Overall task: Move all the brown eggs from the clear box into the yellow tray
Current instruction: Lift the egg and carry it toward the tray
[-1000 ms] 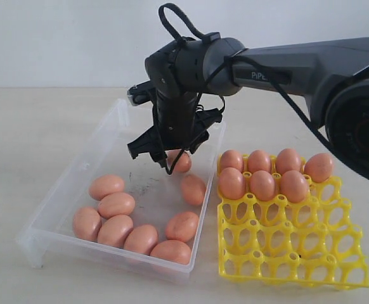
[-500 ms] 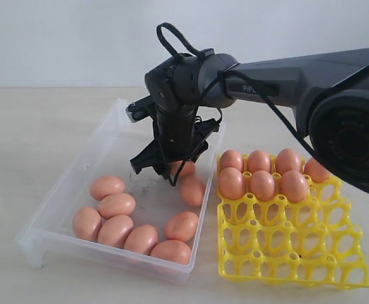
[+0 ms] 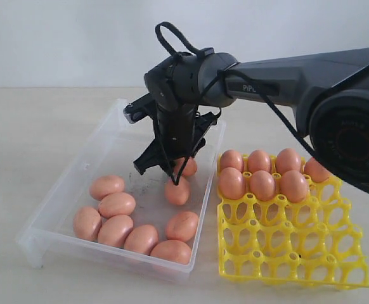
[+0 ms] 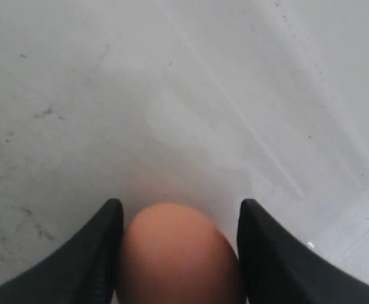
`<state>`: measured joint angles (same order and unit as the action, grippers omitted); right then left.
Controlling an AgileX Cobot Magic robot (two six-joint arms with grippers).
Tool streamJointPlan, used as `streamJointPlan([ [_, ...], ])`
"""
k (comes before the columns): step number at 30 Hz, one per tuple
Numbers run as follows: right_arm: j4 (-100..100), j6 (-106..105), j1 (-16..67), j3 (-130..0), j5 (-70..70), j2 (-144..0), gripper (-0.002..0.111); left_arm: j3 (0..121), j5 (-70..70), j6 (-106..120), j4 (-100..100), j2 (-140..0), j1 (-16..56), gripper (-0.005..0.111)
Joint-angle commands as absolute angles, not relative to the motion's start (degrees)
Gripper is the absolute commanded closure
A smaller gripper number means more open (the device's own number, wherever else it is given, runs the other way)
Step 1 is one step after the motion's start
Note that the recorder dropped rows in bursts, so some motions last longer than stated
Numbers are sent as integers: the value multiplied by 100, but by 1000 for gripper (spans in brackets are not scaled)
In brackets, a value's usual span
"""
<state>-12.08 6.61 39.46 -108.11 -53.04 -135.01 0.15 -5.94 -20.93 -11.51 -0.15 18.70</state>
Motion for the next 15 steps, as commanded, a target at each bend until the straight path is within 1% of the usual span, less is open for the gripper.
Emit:
streamJointPlan([
  [1,-1433,803,3936,-10808,-5145,-13408,109,0,-564,-2140,-1138,0,1915,103],
  [9,-1476,1136,3985,-10733,-4355,-12816,109,0,-564,-2140,-1138,0,1915,103],
  [15,-1544,1313,4064,-9936,-3360,-12066,109,0,-564,-2140,-1138,0,1915,103],
])
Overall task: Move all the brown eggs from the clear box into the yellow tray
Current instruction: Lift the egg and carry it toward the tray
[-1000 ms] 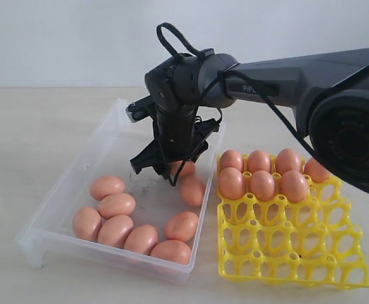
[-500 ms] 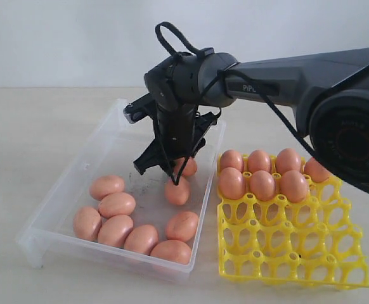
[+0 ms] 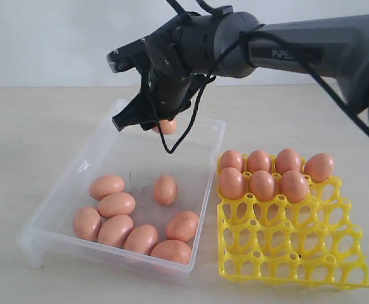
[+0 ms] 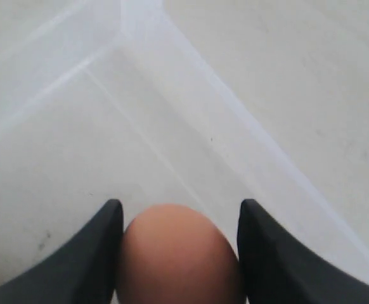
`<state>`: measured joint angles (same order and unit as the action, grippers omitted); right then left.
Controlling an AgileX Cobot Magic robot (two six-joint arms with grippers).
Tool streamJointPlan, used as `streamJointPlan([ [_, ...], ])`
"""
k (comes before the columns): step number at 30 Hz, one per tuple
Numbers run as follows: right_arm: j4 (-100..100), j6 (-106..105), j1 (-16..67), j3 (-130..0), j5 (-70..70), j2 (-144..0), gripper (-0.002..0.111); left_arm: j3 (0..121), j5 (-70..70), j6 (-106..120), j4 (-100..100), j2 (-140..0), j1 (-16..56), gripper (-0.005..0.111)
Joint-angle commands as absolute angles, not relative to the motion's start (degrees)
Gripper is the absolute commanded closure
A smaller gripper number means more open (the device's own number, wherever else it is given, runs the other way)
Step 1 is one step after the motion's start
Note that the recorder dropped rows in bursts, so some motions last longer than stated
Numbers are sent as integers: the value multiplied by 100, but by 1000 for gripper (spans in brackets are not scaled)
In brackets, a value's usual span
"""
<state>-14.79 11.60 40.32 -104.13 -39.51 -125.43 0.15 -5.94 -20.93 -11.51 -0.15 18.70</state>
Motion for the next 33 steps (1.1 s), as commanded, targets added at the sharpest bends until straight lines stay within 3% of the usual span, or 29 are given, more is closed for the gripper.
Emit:
streamJointPlan([
  [1,-1586,1357,4064,-9722,-3190,-11911,109,0,-564,-2140,-1138,0,1915,103],
  [6,-2352,2185,4054,-8456,-2115,-11055,109,0,-578,-2140,-1138,0,1915,103],
  [13,-5077,4832,4054,-6705,-1048,-9927,109,0,-584,-2140,-1138,0,1915,103],
  [23,-9995,10748,4054,-4920,-2840,-8671,109,0,-584,-2140,-1138,0,1915,103],
  [33,-9995,11990,4054,-3336,-4209,-8039,109,0,-561,-2140,-1138,0,1915,103],
])
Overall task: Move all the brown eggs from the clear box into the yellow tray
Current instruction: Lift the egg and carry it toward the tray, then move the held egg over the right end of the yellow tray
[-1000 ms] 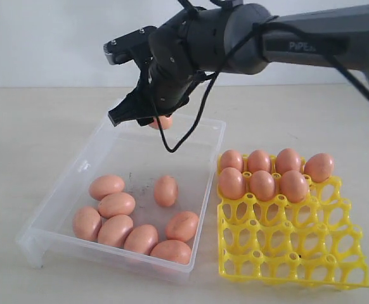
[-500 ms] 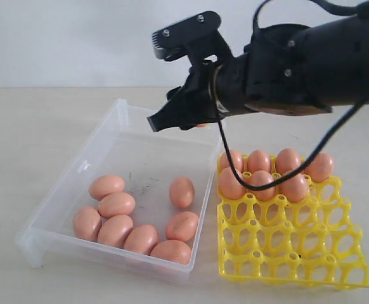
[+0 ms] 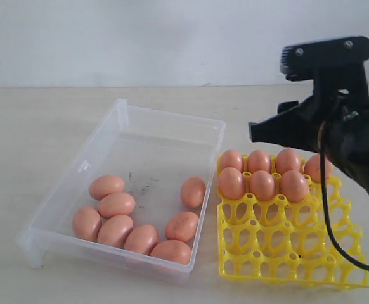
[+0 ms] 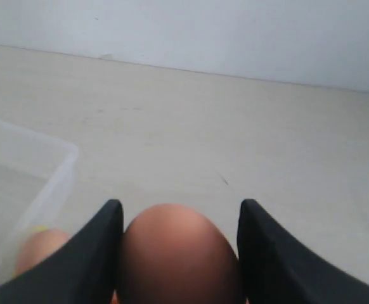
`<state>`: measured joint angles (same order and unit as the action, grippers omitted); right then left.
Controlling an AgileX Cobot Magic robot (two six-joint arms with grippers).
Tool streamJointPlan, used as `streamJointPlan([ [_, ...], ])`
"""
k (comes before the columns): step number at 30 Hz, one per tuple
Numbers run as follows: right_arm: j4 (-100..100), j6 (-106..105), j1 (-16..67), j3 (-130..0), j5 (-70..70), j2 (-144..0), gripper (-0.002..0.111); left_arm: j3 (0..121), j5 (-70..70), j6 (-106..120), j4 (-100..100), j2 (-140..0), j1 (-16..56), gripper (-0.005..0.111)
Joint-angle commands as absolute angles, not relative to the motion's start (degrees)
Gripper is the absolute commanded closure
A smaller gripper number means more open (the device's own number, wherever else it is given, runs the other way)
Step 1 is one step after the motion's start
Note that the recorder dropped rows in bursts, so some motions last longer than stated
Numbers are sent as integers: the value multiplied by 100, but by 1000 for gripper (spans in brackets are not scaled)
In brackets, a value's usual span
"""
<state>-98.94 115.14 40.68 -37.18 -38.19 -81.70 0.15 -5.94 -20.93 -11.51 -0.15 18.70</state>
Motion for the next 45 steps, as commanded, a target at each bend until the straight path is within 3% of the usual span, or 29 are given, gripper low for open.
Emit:
streamJointPlan([
  [1,-9995,11990,4054,-3234,-4277,-8051,109,0,-561,-2140,-1138,0,1915,103],
  [14,-9995,11990,4054,-2493,-4691,-8052,109,0,-561,-2140,-1138,0,1915,103],
  [22,-9995,11990,4054,-3100,-1354,-7951,109,0,-586,-2140,-1138,0,1915,103],
  [29,-9995,11979,4054,-3546,1897,-6655,109,0,-586,-2140,-1138,0,1915,103],
  [36,-9995,11979,4054,-3546,4130,-6458,109,0,-559,-2140,-1138,0,1915,103],
  [40,-9995,11990,4054,-3533,4131,-6471,109,0,-559,-2140,-1138,0,1915,103],
  [42,-9995,11857,4054,-3675,3221,-6390,109,0,-559,-2140,-1138,0,1915,103],
  [45,-9995,10768,4054,-3947,0,-6126,109,0,-559,-2140,-1138,0,1915,103],
])
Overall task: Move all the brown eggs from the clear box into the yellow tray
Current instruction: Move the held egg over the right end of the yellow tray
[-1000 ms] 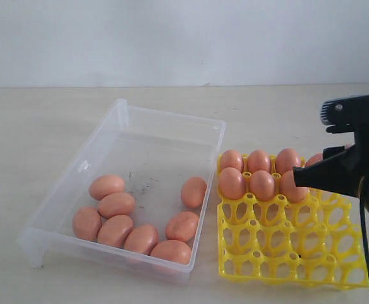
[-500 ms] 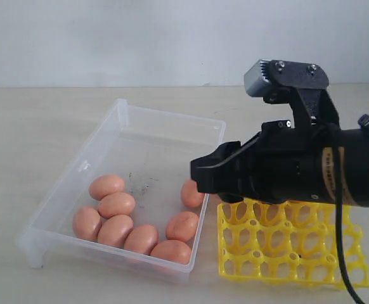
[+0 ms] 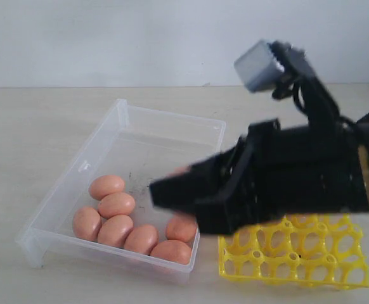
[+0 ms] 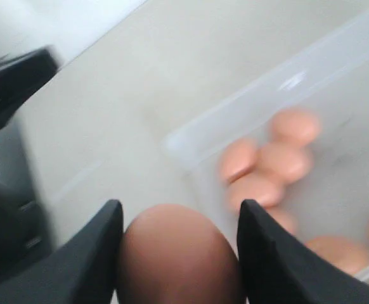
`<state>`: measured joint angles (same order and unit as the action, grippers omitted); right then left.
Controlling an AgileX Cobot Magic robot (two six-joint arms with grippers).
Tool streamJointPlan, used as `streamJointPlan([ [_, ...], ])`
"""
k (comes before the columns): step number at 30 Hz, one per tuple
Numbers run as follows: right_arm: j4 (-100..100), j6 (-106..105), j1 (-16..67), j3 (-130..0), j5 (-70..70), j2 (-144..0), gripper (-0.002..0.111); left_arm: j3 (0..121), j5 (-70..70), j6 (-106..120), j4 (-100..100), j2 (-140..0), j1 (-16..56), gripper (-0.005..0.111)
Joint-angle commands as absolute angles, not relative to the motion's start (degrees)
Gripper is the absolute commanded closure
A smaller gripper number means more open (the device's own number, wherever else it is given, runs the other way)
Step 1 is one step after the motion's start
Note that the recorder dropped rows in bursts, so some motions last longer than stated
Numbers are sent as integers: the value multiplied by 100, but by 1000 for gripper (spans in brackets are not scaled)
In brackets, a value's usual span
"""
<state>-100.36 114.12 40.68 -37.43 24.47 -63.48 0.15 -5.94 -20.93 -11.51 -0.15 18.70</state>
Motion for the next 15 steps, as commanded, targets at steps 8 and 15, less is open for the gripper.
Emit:
streamJointPlan([
  [8,-7580,6574,4054,-4025,-4900,-6060,109,0,-576,-2140,-1138,0,1915,103],
  [15,-4694,4371,4054,-3755,-4403,-6060,109,0,-576,-2140,-1138,0,1915,103],
])
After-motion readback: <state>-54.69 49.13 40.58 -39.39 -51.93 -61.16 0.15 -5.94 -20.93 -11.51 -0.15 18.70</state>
